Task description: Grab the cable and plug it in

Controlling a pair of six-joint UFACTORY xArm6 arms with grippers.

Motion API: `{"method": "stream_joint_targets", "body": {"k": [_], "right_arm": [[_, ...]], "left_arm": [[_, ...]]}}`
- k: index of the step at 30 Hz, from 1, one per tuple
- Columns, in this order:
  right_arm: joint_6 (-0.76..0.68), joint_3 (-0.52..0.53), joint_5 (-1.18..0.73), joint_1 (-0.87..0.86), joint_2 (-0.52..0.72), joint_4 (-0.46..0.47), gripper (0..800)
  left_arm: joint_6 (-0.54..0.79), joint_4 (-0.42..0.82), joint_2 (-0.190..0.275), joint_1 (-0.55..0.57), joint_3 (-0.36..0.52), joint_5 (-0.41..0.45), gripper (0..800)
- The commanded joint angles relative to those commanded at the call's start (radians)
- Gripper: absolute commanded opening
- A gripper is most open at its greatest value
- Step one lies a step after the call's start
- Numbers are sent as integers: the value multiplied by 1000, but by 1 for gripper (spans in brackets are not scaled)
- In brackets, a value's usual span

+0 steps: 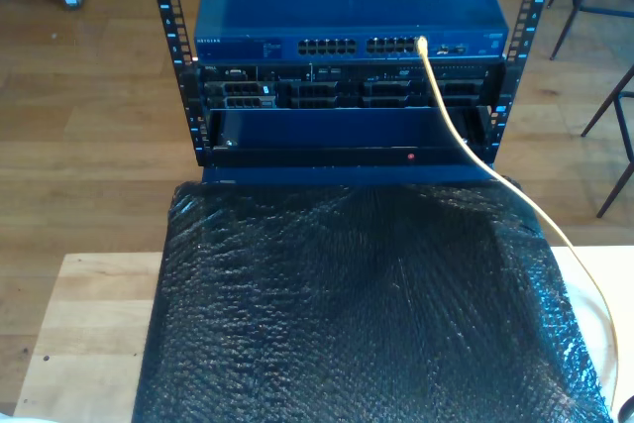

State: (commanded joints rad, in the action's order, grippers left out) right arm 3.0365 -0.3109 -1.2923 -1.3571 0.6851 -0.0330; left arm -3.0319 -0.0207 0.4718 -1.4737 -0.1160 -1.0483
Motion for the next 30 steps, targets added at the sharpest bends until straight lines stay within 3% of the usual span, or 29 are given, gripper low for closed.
{"method": "stream_joint_targets", "body": {"k": [18,30], "right_arm": [[2,215,270,-29,20,11,798],[86,278,379,-57,-20,9,798]], "left_arm": [[-2,-2,0,0,0,0,800],[0,0,0,0,0,0,800]]}}
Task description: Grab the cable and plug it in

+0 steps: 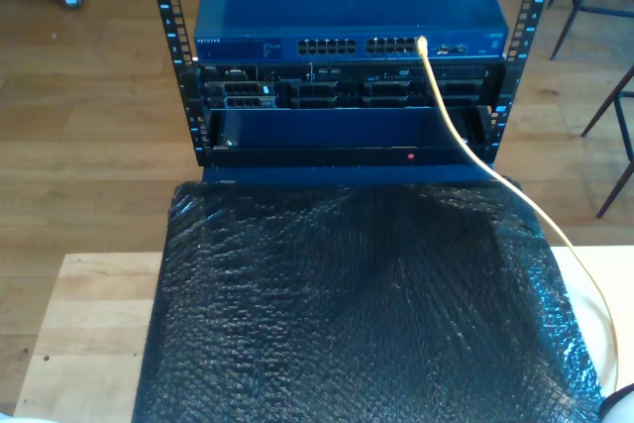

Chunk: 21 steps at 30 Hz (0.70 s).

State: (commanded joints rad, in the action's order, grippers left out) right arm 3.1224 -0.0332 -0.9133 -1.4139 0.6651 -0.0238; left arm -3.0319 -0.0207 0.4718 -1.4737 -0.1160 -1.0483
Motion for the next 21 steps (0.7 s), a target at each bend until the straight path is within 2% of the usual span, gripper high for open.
{"method": "stream_joint_targets", "body": {"k": [9,21], "right_arm": [[-5,55,115,-12,5,-3,800],[-3,57,120,-14,9,-3,800]], "left_arm": [[0,-2,0,0,0,0,800],[-2,0,0,0,0,0,800]]}}
